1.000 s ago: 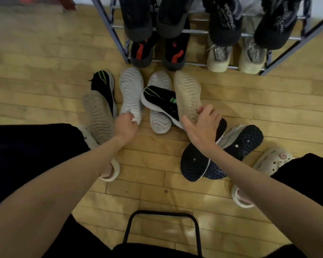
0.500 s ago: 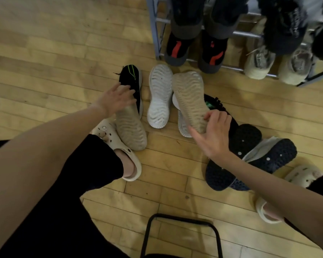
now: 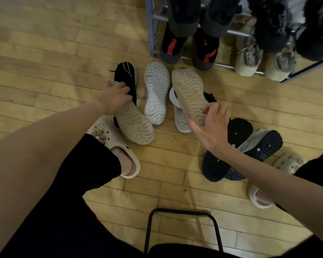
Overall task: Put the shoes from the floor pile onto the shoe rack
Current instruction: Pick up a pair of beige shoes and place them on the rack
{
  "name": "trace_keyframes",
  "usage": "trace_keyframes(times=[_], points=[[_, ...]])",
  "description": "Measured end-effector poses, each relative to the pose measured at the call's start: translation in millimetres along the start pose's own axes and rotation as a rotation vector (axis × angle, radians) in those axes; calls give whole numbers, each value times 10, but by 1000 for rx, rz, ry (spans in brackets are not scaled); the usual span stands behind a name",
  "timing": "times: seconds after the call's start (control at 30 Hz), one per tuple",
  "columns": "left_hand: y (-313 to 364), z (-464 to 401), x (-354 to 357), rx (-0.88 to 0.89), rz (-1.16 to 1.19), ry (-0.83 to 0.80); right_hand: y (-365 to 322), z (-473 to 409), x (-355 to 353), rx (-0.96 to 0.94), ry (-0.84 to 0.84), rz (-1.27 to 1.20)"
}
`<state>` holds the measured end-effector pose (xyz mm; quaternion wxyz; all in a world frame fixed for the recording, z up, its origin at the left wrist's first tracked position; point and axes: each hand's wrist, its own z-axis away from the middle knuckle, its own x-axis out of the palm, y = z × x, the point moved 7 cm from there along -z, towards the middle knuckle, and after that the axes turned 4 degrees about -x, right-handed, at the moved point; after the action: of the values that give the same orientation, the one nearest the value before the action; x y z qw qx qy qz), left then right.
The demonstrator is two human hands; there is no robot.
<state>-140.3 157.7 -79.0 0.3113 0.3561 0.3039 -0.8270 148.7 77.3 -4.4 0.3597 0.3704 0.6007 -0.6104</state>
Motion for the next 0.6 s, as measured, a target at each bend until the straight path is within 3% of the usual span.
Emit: trace_keyframes(times=[0.2, 0.37, 0.6], points=[[3, 322, -585, -80, 272, 30, 27, 124, -526, 33, 41, 43], [131, 633, -1213, -186, 376, 204, 161, 259, -1165, 47, 114, 103], [224, 1089, -2077, -342, 596, 418, 373, 455, -2097, 148, 307, -131]])
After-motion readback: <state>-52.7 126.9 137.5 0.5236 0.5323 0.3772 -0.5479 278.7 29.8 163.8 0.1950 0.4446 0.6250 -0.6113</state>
